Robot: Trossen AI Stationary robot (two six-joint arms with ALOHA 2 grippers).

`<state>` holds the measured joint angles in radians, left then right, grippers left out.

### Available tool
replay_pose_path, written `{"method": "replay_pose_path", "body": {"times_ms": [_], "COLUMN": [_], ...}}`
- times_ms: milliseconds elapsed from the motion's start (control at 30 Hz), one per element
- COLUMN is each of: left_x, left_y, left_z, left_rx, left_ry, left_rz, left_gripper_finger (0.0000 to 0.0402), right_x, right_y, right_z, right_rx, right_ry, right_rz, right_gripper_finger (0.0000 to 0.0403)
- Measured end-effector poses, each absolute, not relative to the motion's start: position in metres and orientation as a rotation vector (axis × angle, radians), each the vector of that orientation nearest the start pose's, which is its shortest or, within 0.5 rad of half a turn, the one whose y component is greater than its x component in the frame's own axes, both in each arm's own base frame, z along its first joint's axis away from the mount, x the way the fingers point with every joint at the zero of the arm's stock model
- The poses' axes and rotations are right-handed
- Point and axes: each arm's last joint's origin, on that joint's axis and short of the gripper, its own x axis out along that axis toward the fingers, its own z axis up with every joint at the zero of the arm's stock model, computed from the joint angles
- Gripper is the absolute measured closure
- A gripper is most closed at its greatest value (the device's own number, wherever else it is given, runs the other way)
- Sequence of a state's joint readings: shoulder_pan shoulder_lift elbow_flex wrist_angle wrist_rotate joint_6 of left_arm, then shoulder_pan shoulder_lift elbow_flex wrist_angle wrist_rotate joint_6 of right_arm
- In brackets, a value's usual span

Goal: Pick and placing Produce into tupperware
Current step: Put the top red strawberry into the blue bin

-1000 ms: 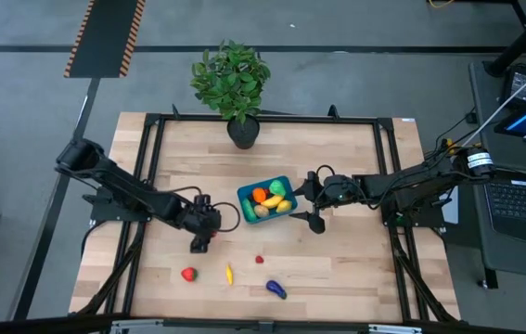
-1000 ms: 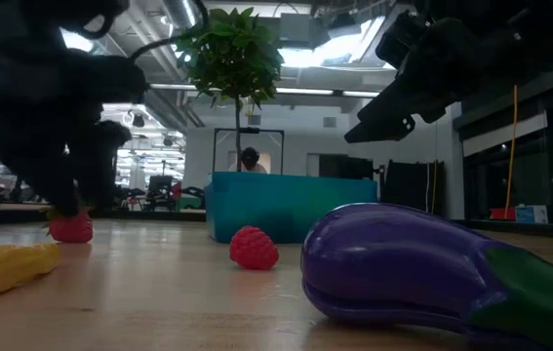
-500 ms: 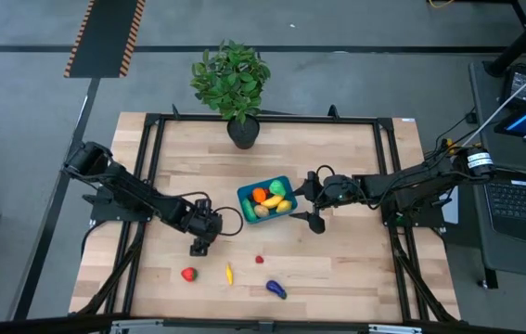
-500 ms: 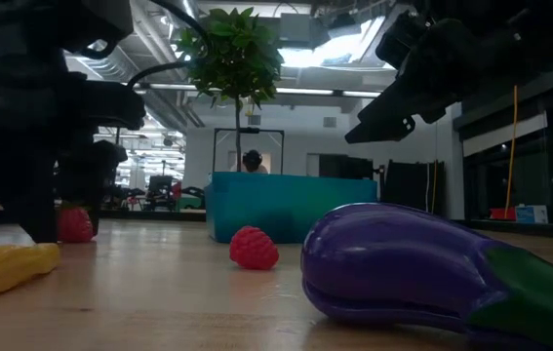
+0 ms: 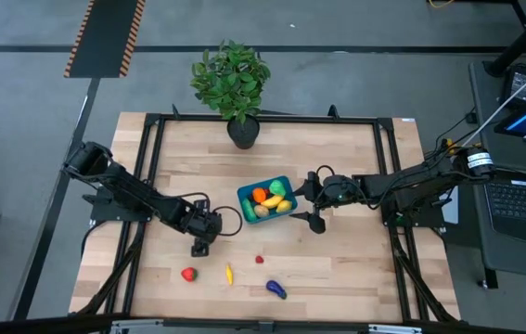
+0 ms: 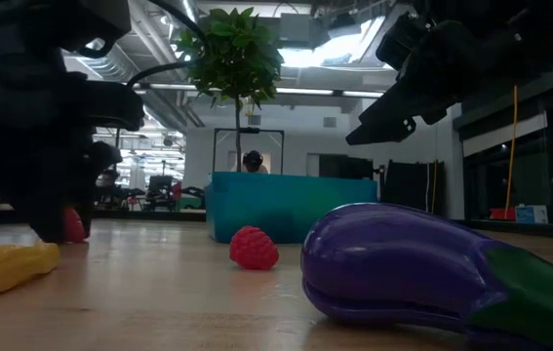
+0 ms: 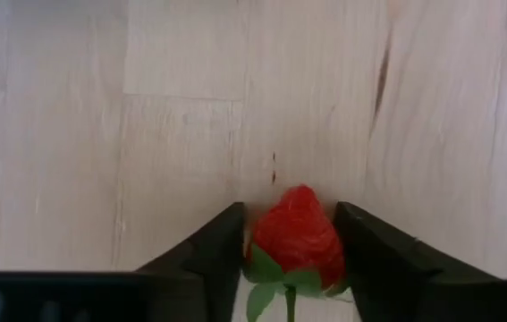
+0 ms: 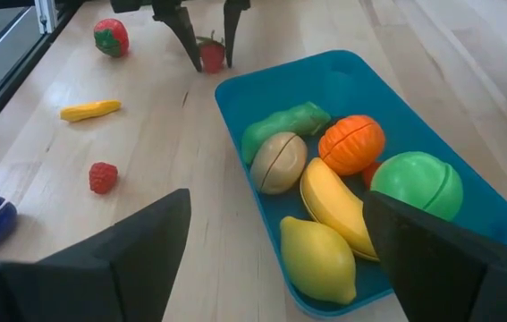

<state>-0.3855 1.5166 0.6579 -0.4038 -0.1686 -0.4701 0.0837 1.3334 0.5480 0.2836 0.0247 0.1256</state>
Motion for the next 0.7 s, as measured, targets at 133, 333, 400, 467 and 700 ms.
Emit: {"method": "replay_pose_path", "body": {"times_ms": [133, 333, 400, 467, 700], "left_x": [0.2244, 0.2242, 0.2242, 0.2241, 0.2205], "left_y": [-0.0856, -0.0855, -0.0855, -0.0855, -0.0820], "left_z": [0.1290, 0.1287, 0.1287, 0.1288, 0.1366], "left_rx": [-0.080, -0.082, -0.082, -0.078, -0.078], "left_ry": [1.220, 1.222, 1.222, 1.223, 1.199], "left_rz": [0.119, 0.122, 0.122, 0.120, 0.117], "left_gripper_finger": [0.0280, 0.0283, 0.0283, 0.0283, 0.0283], "right_x": [0.2575, 0.2575, 0.2575, 0.2575, 0.2577], "right_y": [0.0209, 0.0209, 0.0209, 0.0209, 0.0209], "right_z": [0.1828, 0.1828, 0.1828, 0.1828, 0.1831], "right_rx": [0.096, 0.100, 0.100, 0.100, 0.096], "right_ry": [0.504, 0.503, 0.503, 0.503, 0.500], "right_rz": [0.026, 0.025, 0.025, 0.025, 0.027], "right_gripper_finger": [0.0070, 0.0070, 0.0070, 0.0070, 0.0070]}}
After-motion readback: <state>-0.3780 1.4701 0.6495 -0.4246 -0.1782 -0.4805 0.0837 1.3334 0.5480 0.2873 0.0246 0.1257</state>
